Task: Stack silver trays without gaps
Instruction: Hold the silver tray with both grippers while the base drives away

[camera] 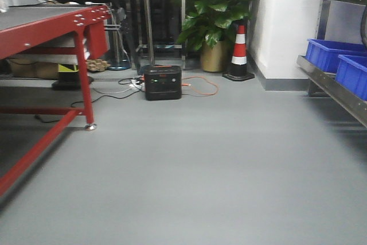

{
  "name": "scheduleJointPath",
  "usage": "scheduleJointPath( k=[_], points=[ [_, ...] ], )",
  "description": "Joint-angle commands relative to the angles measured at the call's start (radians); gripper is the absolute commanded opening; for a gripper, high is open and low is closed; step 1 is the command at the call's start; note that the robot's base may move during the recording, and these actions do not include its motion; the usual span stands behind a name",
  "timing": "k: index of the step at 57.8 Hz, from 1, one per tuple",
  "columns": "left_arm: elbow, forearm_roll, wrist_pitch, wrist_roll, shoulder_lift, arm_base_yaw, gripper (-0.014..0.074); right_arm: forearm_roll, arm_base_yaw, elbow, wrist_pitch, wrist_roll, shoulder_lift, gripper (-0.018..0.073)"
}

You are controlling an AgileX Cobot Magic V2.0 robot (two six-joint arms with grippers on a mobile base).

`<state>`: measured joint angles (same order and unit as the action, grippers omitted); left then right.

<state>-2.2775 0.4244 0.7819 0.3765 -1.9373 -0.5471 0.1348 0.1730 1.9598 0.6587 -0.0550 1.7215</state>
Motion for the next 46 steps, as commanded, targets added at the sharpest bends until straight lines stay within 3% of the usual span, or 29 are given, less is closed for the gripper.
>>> scheduleJointPath(
  k=[1, 46],
  points=[
    [-0.011, 0.034, -0.022, -0.006, 0.016, 0.005, -0.0007, -0.016, -0.003, 0.012, -0.040, 0.019, -0.017, -0.0079],
    [-0.011, 0.034, -0.022, -0.006, 0.016, 0.007, -0.0007, -0.016, -0.003, 0.012, -0.040, 0.019, -0.017, -0.0079]
  ],
)
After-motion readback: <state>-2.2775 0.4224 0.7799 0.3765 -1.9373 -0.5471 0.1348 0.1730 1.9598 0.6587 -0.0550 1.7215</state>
